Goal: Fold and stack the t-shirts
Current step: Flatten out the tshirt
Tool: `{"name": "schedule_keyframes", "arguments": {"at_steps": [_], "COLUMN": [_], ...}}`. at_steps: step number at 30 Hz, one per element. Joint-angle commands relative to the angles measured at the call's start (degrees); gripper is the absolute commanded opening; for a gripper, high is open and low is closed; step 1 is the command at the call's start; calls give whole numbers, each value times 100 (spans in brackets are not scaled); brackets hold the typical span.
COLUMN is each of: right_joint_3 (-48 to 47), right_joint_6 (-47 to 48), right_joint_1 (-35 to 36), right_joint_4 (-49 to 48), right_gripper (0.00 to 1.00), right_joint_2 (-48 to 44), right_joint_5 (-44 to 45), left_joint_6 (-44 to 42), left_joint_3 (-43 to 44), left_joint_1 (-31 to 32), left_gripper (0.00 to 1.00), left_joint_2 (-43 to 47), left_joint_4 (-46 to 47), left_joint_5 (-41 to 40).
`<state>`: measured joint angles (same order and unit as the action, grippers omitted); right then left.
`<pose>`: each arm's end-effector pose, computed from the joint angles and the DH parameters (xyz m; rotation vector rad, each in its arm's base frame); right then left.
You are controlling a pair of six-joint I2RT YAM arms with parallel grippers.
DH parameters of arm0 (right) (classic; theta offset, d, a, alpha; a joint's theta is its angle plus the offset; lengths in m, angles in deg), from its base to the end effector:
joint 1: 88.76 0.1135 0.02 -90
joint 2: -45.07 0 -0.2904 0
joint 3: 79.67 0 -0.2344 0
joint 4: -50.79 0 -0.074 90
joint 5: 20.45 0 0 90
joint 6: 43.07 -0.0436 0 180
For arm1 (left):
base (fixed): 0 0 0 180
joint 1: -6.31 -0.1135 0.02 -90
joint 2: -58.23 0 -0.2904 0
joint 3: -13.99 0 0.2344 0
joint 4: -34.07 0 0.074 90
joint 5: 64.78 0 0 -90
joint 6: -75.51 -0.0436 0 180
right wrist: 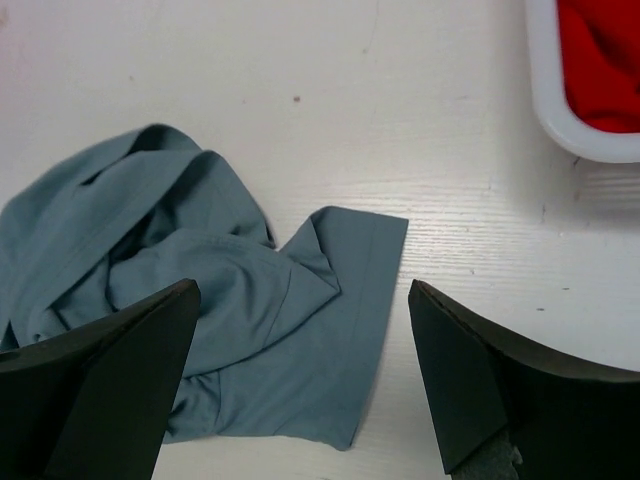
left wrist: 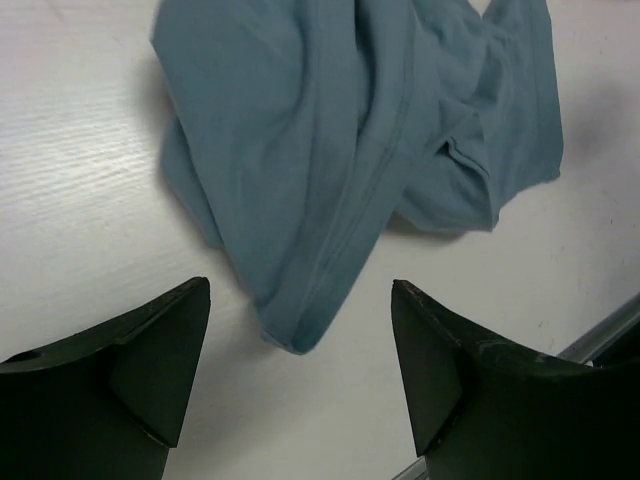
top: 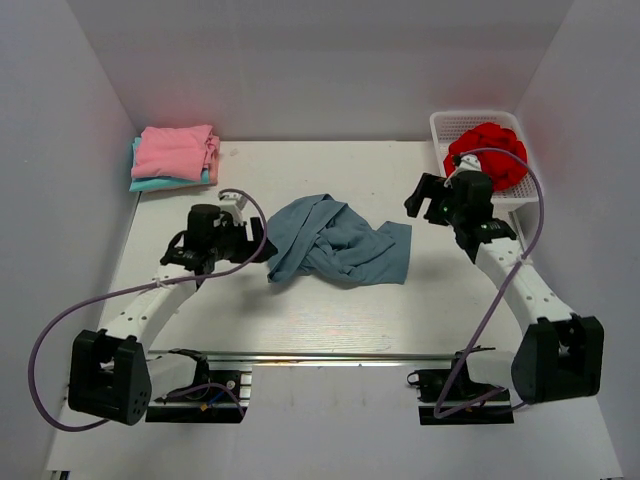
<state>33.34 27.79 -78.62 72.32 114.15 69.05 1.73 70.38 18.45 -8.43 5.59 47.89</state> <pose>0.2542 0.0458 0.3291 0.1511 1.9932 0.3389 0.2161 -0.0637 0.2668 0.1374 2.2770 -0.7081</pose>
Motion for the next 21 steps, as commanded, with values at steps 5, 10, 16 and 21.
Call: {"name": "schedule_keyframes", "arguments": {"at_steps": [5, 10, 16, 21], "right_joint_3": [-505, -471, -470, -838], "right_joint_6": [68, 129, 375, 499], "right_joint_1": [33, 85, 278, 533], "right_joint_4": [341, 315, 244, 411], "right_gripper": [90, 90, 90, 90], "right_joint_2": [940, 1213, 1520, 2153], "right_joint_5": [-645, -619, -461, -338], "left_joint_6": [248, 363, 583, 583], "left_joint_3": [-500, -52, 212, 326], "left_joint_1": [753, 1071, 1282, 1282], "left_gripper": [81, 65, 49, 44], "left_joint_2": [-49, -866, -1157, -1350], "left_joint_4": [91, -375, -436, -323], "left_joint_5": [-333, -1397, -2065, -2259]}}
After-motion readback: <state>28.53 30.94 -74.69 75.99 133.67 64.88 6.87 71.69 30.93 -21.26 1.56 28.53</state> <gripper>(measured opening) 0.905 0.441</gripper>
